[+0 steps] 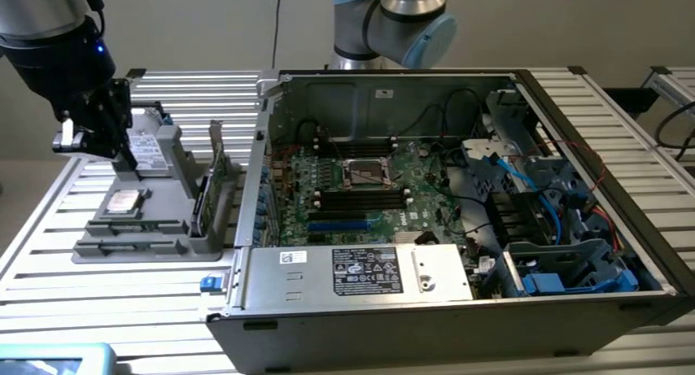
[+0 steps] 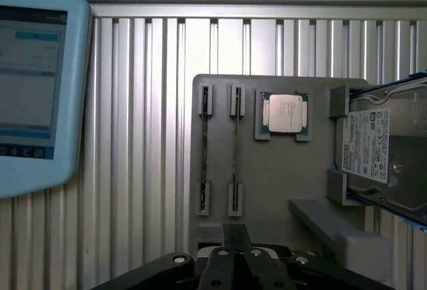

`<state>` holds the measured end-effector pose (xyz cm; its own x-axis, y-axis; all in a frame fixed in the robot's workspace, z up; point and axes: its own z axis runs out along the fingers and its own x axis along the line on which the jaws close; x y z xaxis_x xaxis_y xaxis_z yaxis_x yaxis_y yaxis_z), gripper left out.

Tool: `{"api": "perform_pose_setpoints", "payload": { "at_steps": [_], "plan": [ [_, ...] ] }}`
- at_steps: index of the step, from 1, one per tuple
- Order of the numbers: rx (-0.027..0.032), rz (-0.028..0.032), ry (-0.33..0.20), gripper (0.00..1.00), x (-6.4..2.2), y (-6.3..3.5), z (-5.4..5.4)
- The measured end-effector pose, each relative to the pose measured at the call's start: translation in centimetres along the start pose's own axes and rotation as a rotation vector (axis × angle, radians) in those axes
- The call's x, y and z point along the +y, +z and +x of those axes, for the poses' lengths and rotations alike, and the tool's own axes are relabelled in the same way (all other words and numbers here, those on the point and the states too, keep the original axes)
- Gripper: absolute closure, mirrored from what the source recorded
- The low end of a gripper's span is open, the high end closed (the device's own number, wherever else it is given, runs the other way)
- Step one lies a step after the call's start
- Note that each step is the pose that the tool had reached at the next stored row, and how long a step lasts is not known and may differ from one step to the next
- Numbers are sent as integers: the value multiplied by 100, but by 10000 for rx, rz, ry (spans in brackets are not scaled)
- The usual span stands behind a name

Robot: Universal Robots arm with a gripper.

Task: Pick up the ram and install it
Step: 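Pick up the ram and move it above insertion slot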

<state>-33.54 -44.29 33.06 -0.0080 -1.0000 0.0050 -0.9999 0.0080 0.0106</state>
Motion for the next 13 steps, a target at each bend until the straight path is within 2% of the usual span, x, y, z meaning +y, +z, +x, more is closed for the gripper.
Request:
{"api": "perform_pose_setpoints", "payload": {
  "at_steps": [3,4,5,6,7,8,10,11,13],
  "plan": [
    [0,0,0,89,0,0,0],
    [0,0,0,83,0,0,0],
    [0,0,0,83,1,1,0],
    [0,1,1,70,6,2,0],
    [1,-2,2,70,18,3,1],
    [0,-1,1,64,32,6,2],
    [0,-1,0,64,81,19,4],
    [0,0,0,58,113,28,6],
    [1,-1,0,58,163,54,14]
  ]
}}
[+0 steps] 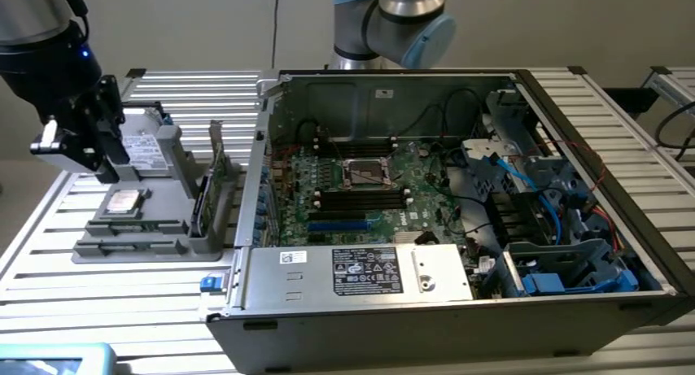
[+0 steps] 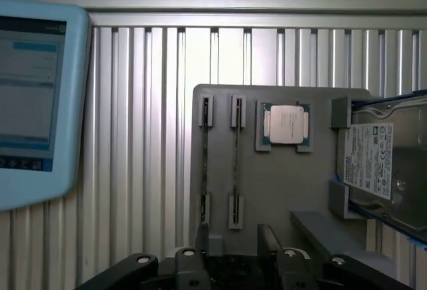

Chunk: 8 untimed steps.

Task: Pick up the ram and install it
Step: 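Pick up the ram and move it above insertion slot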

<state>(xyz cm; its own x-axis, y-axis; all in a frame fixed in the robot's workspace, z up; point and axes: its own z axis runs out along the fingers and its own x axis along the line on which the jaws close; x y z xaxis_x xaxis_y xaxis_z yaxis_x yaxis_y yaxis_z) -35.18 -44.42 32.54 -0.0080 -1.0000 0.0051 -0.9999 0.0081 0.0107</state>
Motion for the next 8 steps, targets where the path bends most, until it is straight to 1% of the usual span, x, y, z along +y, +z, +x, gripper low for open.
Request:
{"api": "perform_pose_setpoints", "payload": {
  "at_steps": [2,8],
  "plan": [
    [0,1,-3,58,16,36,18],
    [0,0,-1,58,18,146,78]
  ]
}}
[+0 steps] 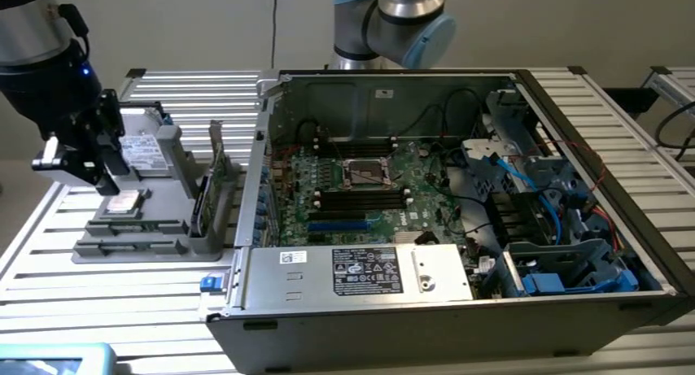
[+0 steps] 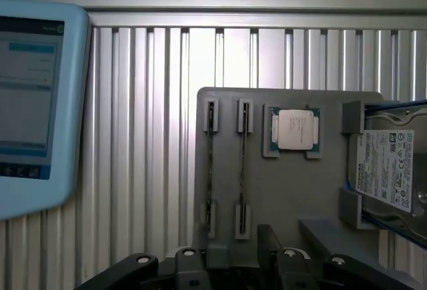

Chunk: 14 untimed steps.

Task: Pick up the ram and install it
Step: 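Pick up the ram and move it above insertion slot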

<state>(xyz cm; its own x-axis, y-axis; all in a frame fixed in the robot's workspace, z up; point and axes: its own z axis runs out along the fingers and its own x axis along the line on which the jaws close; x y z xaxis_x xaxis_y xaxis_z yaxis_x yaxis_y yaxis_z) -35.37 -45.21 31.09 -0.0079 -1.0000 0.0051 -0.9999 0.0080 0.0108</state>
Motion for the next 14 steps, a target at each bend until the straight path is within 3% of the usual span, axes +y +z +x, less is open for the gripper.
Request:
{"api": "perform_pose_setpoints", "payload": {
  "at_steps": [14],
  "plan": [
    [-1,1,0,58,-3,257,187]
  ]
}}
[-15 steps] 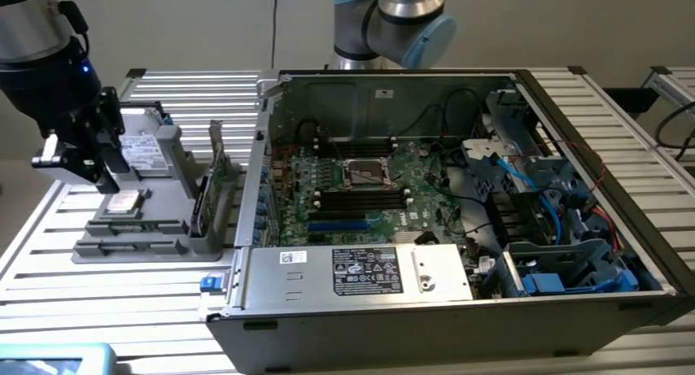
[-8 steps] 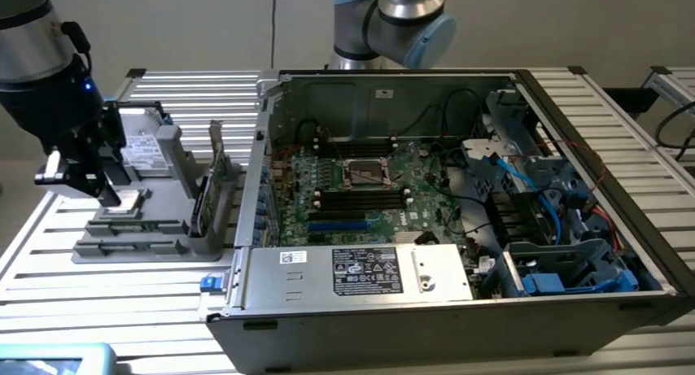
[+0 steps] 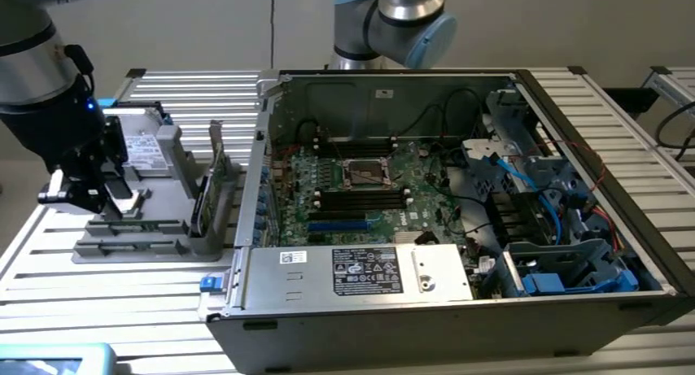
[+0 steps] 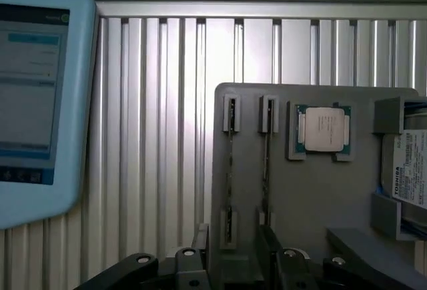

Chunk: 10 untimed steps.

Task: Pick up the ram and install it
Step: 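Pick up the ram and move it above insertion slot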

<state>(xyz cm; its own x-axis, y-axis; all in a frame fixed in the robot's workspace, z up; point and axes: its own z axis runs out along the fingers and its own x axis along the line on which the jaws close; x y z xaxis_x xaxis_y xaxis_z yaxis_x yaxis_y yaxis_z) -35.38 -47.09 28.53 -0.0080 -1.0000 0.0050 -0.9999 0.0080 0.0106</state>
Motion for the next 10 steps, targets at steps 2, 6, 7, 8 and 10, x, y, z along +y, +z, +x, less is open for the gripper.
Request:
{"api": "perform_pose_setpoints", "payload": {
  "at_steps": [2,6,7,8,10],
  "plan": [
    [0,-1,1,58,2,36,10],
    [-1,1,0,58,4,109,22],
    [-1,0,1,58,5,127,24],
    [0,-1,1,58,7,145,25],
    [0,0,0,58,10,182,29]
  ]
}}
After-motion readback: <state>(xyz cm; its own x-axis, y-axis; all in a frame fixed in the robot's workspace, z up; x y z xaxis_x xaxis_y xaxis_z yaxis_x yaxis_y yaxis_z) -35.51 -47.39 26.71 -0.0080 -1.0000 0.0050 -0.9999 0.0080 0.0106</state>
